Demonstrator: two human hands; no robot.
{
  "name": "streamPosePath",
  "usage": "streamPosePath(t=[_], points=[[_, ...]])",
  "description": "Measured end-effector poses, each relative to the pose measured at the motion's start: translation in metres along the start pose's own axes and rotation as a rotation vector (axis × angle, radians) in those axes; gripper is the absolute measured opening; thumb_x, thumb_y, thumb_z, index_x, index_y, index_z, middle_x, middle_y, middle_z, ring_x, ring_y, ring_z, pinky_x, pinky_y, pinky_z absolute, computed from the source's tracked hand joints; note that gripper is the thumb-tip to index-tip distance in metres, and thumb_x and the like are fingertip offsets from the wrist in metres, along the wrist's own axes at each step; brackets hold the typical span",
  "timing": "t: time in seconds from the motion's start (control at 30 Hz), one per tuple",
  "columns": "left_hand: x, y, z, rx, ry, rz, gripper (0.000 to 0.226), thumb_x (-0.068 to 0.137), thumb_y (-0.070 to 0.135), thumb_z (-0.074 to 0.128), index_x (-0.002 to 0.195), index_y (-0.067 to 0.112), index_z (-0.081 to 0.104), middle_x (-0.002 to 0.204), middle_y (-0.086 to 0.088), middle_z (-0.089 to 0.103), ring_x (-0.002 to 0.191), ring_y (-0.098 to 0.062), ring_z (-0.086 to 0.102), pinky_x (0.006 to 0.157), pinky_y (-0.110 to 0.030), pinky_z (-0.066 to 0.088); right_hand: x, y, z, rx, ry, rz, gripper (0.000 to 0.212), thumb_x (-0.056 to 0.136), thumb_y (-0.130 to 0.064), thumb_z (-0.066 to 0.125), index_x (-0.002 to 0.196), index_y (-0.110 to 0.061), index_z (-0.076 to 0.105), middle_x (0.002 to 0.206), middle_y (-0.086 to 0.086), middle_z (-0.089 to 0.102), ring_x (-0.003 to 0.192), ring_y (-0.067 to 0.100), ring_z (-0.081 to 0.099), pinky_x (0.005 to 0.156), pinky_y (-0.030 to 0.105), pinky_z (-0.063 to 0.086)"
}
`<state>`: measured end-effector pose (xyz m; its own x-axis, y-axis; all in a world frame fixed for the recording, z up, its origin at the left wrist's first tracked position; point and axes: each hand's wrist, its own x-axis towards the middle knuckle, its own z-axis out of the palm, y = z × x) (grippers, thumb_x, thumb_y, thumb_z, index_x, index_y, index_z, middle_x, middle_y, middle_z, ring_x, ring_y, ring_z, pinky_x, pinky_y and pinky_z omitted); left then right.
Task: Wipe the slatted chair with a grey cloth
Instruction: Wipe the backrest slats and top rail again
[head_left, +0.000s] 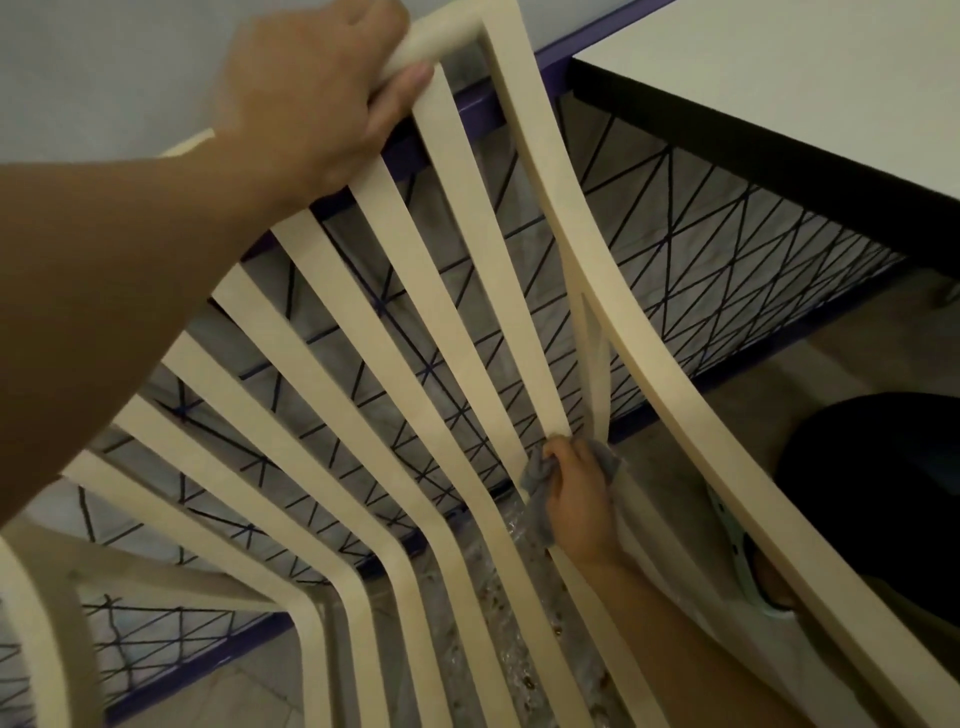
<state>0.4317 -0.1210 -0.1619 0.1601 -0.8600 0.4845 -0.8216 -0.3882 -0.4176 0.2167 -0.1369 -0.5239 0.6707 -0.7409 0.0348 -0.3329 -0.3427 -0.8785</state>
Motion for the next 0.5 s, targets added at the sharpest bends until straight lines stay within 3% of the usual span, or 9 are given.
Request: streamPosePath(t=[0.07,0.1,0.13,0.2,0.27,0.33,0.43,0.5], points=[[-0.002,-0.001,0.001,-0.005,-0.003,0.002,0.057,0.102,0.054,0.021,0.124,0.007,0.044,0.105,-0.024,0.053,0.085,-0.039,0.049,0.073,-0.048,0.037,0.0,-0.003,0.001,-0.037,-0.04,0.018,0.018,0.091,-0.03,0.056,0.074,-0.034,0.053,0.08,-0.009,0.051,0.079,0.004,0.052,0.091,0.033,0.045],[-0.002,0.0,0.001,-0.011,0.0,0.002,0.056,0.102,0.054,0.021,0.122,0.007,0.044,0.103,-0.024,0.052,0.082,-0.036,0.047,0.071,-0.047,0.036,0.002,-0.006,0.0,-0.024,-0.072,0.051,0.027,0.092,-0.019,0.053,0.077,-0.041,0.048,0.082,-0.016,0.045,0.078,0.0,0.047,0.086,0.02,0.041],[-0.002,-0.001,0.0,-0.01,0.002,0.007,0.056,0.102,0.054,0.021,0.12,0.007,0.045,0.101,-0.022,0.052,0.077,-0.032,0.044,0.069,-0.046,0.035,0.003,-0.007,-0.001,0.062,-0.059,0.093,0.032,0.091,-0.014,0.052,0.077,-0.043,0.046,0.083,-0.018,0.042,0.077,-0.001,0.044,0.081,0.016,0.038],[-0.001,-0.001,0.0,-0.001,0.015,0.018,0.055,0.102,0.053,0.022,0.118,0.006,0.045,0.101,-0.021,0.052,0.073,-0.031,0.042,0.064,-0.043,0.034,-0.001,-0.01,-0.009,0.171,-0.021,0.118,0.018,0.086,-0.023,0.057,0.069,-0.028,0.054,0.075,-0.005,0.048,0.071,0.008,0.046,0.077,0.025,0.041],[0.0,-0.001,0.0,0.016,0.023,0.02,0.054,0.102,0.052,0.023,0.119,0.005,0.045,0.103,-0.021,0.052,0.076,-0.037,0.049,0.064,-0.045,0.036,0.005,-0.014,-0.013,0.306,0.048,0.15,0.03,0.09,-0.018,0.049,0.066,0.002,0.05,0.069,0.019,0.044,0.067,0.03,0.043,0.072,0.038,0.042],[0.002,0.0,0.0,0.026,0.035,0.023,0.054,0.102,0.052,0.023,0.119,0.006,0.045,0.106,-0.02,0.053,0.08,-0.041,0.052,0.065,-0.048,0.04,0.009,-0.025,-0.018,0.351,0.045,0.139,0.023,0.092,-0.004,0.042,0.07,-0.001,0.049,0.067,0.017,0.042,0.064,0.025,0.042,0.071,0.034,0.041],[0.002,-0.002,-0.001,0.022,0.045,0.03,0.053,0.102,0.053,0.023,0.118,0.007,0.045,0.105,-0.019,0.053,0.079,-0.041,0.053,0.067,-0.051,0.044,0.015,-0.04,-0.023,0.357,0.149,0.026,0.027,0.096,-0.001,0.037,0.072,-0.009,0.044,0.066,0.01,0.039,0.062,0.017,0.042,0.068,0.027,0.041],[0.002,-0.002,0.0,0.028,0.05,0.033,0.054,0.102,0.053,0.022,0.118,0.008,0.045,0.104,-0.018,0.054,0.078,-0.04,0.053,0.067,-0.052,0.045,0.022,-0.057,-0.03,0.343,0.164,0.023,0.03,0.099,-0.003,0.035,0.07,-0.008,0.041,0.068,0.017,0.037,0.063,0.021,0.04,0.065,0.024,0.043]])
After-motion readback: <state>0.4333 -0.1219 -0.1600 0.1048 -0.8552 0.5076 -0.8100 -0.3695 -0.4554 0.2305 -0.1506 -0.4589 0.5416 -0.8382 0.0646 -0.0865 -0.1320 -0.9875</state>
